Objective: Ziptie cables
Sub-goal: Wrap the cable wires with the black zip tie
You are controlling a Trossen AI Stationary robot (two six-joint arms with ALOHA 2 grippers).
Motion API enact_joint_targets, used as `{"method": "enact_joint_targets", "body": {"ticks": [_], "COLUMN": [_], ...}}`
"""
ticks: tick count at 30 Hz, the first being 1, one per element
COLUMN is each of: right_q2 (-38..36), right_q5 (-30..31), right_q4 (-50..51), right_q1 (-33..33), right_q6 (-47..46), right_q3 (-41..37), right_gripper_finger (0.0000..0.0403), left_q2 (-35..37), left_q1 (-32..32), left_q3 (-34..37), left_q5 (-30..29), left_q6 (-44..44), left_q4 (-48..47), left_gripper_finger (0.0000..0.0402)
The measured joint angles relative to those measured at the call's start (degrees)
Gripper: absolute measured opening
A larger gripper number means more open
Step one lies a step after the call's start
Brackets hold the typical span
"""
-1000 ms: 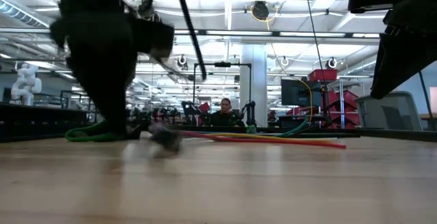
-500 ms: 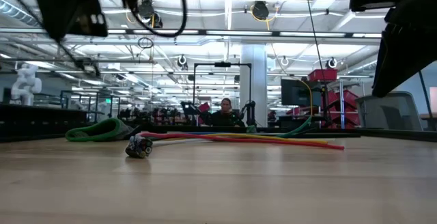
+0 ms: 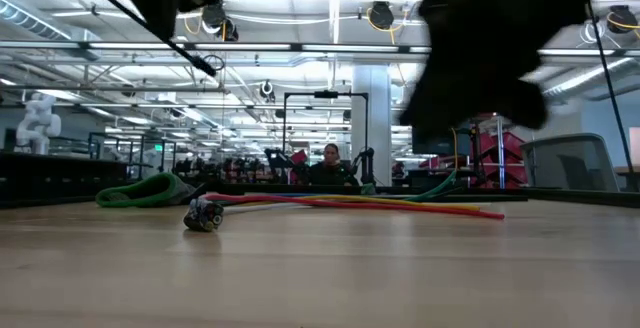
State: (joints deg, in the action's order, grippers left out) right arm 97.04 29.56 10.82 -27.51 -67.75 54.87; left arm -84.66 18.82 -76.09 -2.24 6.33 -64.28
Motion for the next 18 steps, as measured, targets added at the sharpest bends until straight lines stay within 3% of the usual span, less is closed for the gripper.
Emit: {"method": "enact_joint_targets", "body": {"ticks": [5,7,13,18], "right_q2": [0.89,0.89,4.41,8.23], "right_q5": [-2.28,-3.64,-16.85,-18.85], "right_q4": [-9.28,-11.14,-19.52,-19.64], "right_q1": [5.70,7.31,12.26,13.54], "right_q6": [6.07,5.74,6.47,5.50], "right_q3": [0.00,0.00,0.00,2.59], "right_gripper_finger": [0.0121,0.0121,0.0121,0.0121], "left_q2": [1.55,2.34,3.33,3.81], "left_q1": [6.26,8.85,15.31,19.97], "left_q3": [0.18,0.45,0.50,0.54], "left_q5": [-2.98,-6.92,-14.85,-18.18], "left_q6": [-2.18,0.90,13.33,22.61], "left_q4": [0.27,-0.17,-6.17,-10.20], "left_gripper_finger": [0.0000,0.0000,0.0000,0.0000]}}
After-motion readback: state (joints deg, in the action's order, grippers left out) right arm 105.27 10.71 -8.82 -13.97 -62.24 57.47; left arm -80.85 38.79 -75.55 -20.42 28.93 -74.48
